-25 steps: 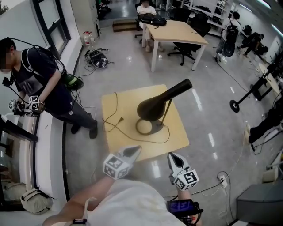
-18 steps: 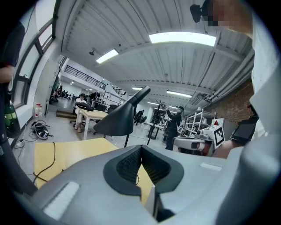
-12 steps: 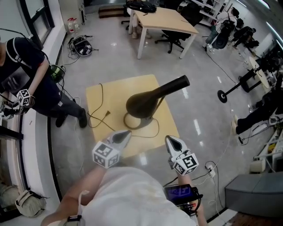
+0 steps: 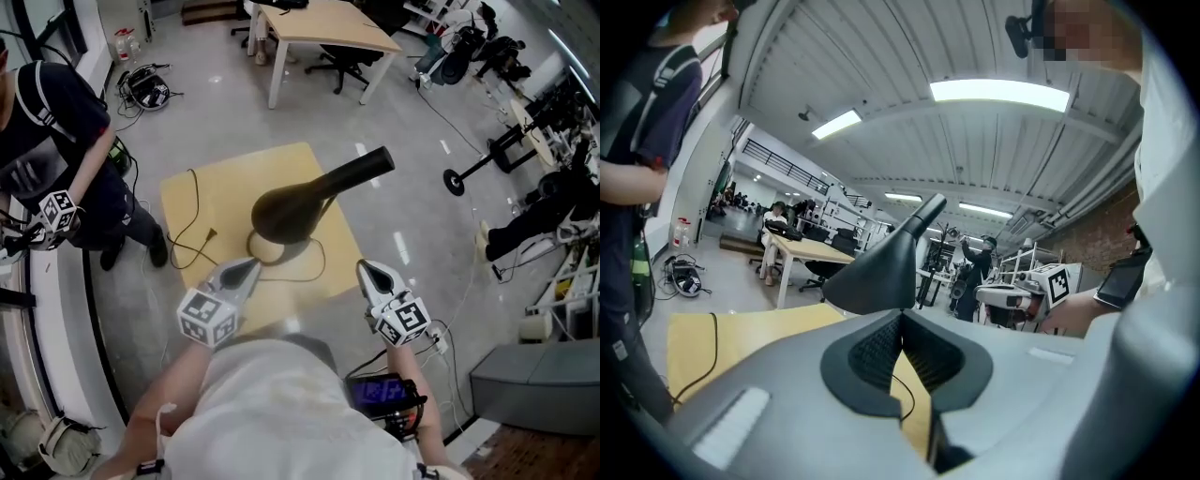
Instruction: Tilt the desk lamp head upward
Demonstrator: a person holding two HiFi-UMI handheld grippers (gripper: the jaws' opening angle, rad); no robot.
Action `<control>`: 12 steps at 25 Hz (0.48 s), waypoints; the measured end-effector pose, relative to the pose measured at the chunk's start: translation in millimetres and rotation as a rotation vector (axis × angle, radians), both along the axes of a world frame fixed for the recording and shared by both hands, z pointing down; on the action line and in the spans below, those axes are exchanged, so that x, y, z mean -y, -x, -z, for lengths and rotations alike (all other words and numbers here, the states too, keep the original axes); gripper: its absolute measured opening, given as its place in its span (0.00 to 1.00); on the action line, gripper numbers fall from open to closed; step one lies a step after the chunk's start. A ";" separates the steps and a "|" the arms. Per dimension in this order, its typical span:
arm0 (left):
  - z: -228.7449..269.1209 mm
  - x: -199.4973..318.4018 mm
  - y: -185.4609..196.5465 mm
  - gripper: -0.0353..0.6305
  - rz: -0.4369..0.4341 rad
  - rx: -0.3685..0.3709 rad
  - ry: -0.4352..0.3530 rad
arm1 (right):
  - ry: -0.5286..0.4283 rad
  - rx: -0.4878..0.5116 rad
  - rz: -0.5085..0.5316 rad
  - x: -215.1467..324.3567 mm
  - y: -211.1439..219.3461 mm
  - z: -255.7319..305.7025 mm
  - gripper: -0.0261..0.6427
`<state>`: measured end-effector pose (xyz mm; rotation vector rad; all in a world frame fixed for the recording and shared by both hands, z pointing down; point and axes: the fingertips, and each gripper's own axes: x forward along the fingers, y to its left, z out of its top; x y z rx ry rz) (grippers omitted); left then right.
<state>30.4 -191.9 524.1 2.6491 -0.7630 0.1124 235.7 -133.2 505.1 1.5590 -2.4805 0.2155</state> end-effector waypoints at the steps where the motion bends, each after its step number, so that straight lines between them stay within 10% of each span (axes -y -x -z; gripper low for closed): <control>1: 1.9 1.5 1.5 0.06 0.005 0.000 -0.006 | 0.001 -0.005 0.007 1.2 0.0 1.6 0.06; 12: 7.5 17.8 6.5 0.06 0.035 0.019 -0.025 | -0.099 -0.154 0.096 37.9 -12.7 65.1 0.06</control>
